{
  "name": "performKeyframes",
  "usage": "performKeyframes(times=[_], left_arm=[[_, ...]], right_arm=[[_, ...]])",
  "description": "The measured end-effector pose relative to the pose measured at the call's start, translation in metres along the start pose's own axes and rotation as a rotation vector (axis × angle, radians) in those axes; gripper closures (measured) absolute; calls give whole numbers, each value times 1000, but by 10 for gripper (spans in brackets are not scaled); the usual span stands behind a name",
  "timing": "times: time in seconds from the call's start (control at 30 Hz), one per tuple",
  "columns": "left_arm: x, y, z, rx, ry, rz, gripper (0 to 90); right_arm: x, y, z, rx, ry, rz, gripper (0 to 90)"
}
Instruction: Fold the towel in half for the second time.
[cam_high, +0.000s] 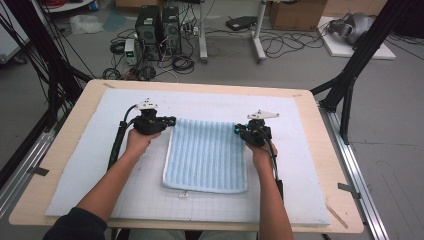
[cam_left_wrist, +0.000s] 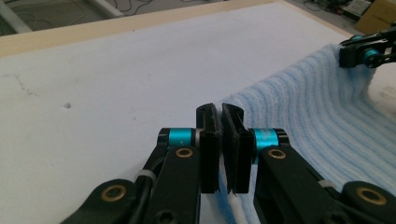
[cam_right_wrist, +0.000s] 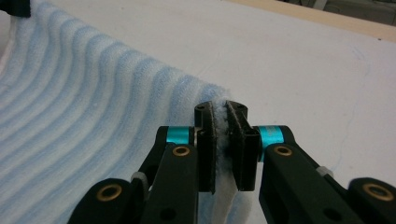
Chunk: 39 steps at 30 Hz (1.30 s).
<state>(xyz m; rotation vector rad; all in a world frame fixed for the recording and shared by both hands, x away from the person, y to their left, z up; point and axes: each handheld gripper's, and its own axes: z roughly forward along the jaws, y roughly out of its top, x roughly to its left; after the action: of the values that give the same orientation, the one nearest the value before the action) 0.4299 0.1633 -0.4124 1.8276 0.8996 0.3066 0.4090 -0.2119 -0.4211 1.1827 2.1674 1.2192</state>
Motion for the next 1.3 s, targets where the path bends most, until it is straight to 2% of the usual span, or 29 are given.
performKeyframes(times=[0.1,0.2,0.4,0.5,0.63,0.87,1.0,1.17,1.2,1.3], left_arm=[[-8,2,-7,-32,1,29,851],[-14,-1,-13,-38,-3,43,851],[-19,-11,-24,-59,0,19,852],[-23,-14,-30,-69,1,22,852],[-31,-19,-39,-93,-6,27,852],[-53,-33,-53,-112,-37,56,851],[-64,-44,-59,-106,-46,87,849],[-70,-55,-66,-96,-52,97,847],[-70,-56,-68,-94,-49,107,847],[-70,-60,-73,-96,-59,105,843]], right_arm=[[3,-3,-10,-16,3,-5,827],[6,-5,-17,-23,14,1,826],[15,1,-30,-58,9,-29,825],[19,1,-34,-55,14,-22,824],[29,-2,-43,-73,7,-40,823],[43,-24,-63,-80,-7,-33,822],[50,-38,-70,-87,-5,-20,822],[57,-52,-74,-90,-8,1,820],[58,-54,-75,-94,-8,0,819],[63,-59,-79,-100,-5,-7,817]])
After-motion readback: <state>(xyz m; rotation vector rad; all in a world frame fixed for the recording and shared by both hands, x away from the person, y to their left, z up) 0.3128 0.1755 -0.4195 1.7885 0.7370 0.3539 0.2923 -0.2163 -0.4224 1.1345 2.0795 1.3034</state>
